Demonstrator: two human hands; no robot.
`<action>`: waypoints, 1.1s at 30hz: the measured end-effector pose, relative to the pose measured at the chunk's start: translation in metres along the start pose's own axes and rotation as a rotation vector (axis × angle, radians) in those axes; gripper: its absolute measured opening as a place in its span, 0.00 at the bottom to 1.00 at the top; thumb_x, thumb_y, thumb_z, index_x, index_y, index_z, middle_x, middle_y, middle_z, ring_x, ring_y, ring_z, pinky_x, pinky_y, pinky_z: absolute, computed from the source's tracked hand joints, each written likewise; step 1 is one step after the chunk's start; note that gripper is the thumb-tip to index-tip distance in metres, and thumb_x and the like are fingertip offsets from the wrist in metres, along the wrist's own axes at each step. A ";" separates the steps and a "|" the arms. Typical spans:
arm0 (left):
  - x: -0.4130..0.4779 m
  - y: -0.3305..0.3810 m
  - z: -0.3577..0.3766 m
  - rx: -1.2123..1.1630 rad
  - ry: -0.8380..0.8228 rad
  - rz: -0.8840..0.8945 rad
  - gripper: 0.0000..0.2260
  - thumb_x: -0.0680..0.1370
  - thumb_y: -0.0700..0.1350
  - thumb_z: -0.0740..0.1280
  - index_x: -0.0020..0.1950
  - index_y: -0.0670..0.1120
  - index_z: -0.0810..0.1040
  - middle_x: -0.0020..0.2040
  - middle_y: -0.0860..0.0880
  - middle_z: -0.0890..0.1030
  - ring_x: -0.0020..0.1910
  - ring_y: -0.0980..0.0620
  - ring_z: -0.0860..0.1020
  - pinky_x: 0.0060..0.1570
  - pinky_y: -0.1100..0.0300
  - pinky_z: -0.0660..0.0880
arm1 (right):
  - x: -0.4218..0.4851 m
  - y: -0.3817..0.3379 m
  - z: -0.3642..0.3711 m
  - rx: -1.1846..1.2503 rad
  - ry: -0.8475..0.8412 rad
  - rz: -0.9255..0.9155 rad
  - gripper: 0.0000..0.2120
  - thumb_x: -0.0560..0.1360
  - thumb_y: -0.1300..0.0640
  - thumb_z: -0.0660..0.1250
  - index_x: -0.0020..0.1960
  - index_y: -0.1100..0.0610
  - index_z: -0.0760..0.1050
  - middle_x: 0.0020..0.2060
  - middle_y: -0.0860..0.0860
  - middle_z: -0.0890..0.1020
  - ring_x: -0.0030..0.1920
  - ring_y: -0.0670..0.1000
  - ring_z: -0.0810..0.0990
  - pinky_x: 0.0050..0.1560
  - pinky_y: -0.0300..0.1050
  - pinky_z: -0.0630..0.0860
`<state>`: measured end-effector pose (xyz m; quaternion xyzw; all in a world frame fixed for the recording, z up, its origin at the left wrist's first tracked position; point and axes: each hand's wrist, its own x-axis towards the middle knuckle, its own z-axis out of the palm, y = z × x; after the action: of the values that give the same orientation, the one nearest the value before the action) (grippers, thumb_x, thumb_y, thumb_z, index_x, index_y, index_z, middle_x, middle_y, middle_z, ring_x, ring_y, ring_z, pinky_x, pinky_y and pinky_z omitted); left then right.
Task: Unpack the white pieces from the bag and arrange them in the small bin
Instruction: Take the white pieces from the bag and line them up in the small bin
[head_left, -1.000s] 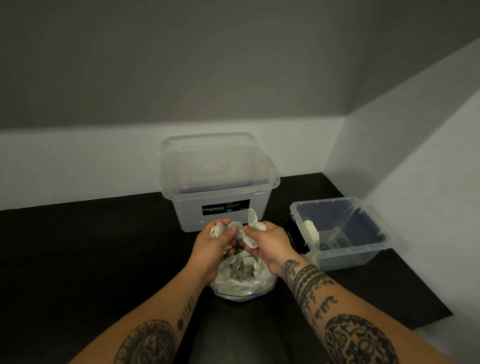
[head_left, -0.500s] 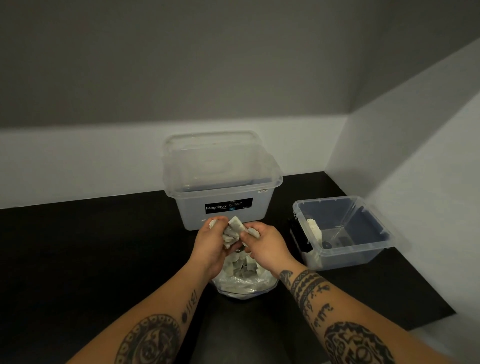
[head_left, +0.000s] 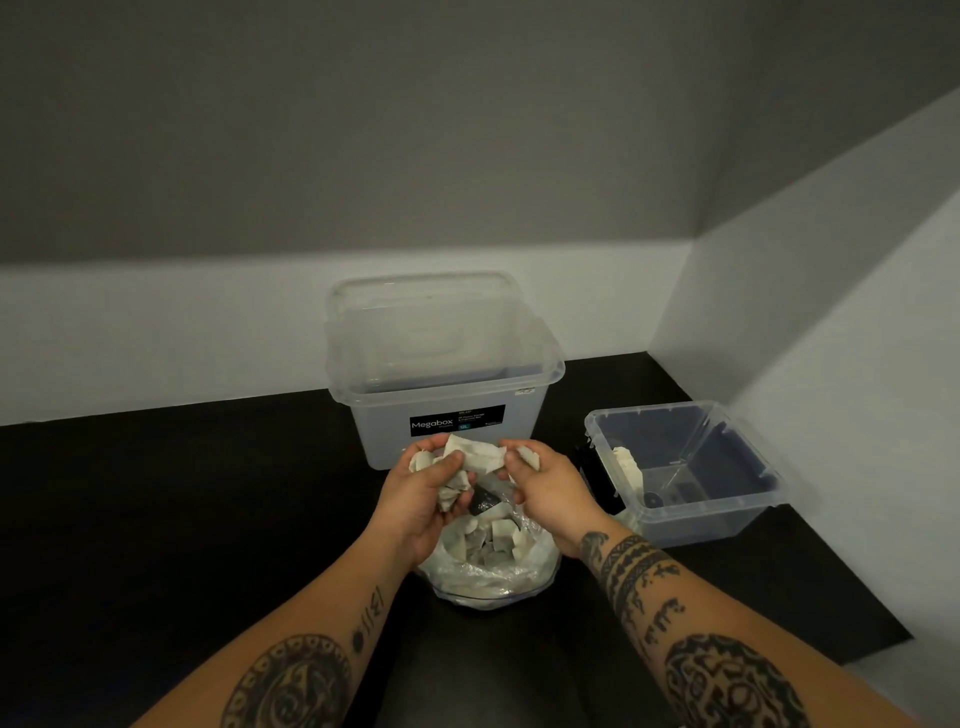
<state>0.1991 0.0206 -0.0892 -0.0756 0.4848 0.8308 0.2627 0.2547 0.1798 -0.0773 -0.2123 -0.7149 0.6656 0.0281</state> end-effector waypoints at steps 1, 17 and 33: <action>0.000 0.000 0.001 -0.016 -0.002 0.005 0.14 0.78 0.37 0.72 0.61 0.48 0.79 0.51 0.42 0.85 0.43 0.48 0.85 0.38 0.56 0.81 | 0.000 0.000 0.000 0.053 -0.006 0.028 0.10 0.83 0.52 0.64 0.62 0.52 0.79 0.42 0.50 0.81 0.31 0.44 0.73 0.30 0.37 0.71; -0.009 0.007 0.001 0.103 -0.155 -0.175 0.32 0.71 0.71 0.62 0.67 0.52 0.78 0.54 0.43 0.85 0.48 0.47 0.85 0.38 0.56 0.80 | -0.004 -0.052 -0.008 -0.529 -0.336 -0.153 0.07 0.79 0.51 0.70 0.49 0.55 0.83 0.40 0.53 0.86 0.39 0.51 0.84 0.45 0.45 0.80; -0.009 -0.002 0.038 0.093 -0.183 -0.067 0.16 0.80 0.36 0.66 0.65 0.52 0.77 0.49 0.43 0.85 0.40 0.49 0.83 0.30 0.60 0.79 | -0.012 -0.043 -0.047 0.290 -0.285 0.273 0.07 0.80 0.60 0.61 0.57 0.58 0.73 0.42 0.57 0.83 0.29 0.46 0.68 0.27 0.36 0.58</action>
<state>0.2120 0.0499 -0.0676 -0.0034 0.4941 0.8016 0.3367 0.2690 0.2192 -0.0281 -0.2044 -0.5734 0.7821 -0.1332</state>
